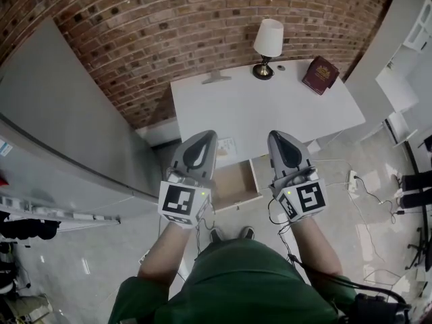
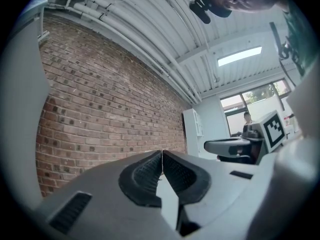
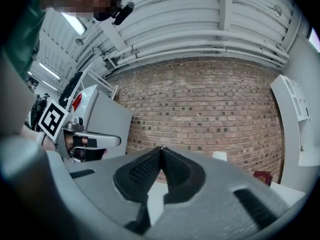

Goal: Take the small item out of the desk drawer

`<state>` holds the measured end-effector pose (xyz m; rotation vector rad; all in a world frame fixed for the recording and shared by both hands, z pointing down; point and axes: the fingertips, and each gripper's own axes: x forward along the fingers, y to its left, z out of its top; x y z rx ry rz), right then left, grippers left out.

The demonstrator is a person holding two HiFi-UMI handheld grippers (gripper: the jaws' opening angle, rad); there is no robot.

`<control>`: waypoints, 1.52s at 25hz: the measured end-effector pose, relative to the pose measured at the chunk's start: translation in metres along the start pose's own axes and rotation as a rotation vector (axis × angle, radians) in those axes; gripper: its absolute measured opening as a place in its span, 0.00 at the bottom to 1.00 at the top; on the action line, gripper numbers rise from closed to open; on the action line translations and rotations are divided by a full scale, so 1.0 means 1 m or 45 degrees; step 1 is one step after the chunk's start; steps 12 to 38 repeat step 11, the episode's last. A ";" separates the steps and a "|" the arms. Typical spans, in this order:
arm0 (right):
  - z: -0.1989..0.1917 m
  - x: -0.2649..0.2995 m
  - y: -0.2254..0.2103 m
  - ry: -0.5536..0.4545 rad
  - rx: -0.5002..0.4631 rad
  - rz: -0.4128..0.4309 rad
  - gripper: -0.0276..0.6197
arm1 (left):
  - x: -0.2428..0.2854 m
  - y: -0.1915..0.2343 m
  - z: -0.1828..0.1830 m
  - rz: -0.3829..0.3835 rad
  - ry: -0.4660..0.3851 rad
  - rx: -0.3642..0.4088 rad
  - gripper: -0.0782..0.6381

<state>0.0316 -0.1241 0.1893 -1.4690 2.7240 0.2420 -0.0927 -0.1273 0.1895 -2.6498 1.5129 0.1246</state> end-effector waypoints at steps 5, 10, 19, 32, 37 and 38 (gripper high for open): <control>-0.004 0.007 0.001 0.015 -0.004 -0.006 0.04 | 0.003 0.008 -0.004 -0.003 0.002 -0.015 0.12; -0.009 0.018 0.005 0.025 -0.011 -0.014 0.04 | 0.005 0.024 -0.016 -0.007 0.007 -0.025 0.12; -0.010 0.021 0.006 0.028 -0.012 -0.015 0.04 | 0.004 0.028 -0.018 -0.003 0.011 -0.028 0.12; -0.010 0.021 0.006 0.028 -0.012 -0.015 0.04 | 0.004 0.028 -0.018 -0.003 0.011 -0.028 0.12; -0.010 0.021 0.006 0.028 -0.012 -0.015 0.04 | 0.004 0.028 -0.018 -0.003 0.011 -0.028 0.12; -0.010 0.021 0.006 0.028 -0.012 -0.015 0.04 | 0.004 0.028 -0.018 -0.003 0.011 -0.028 0.12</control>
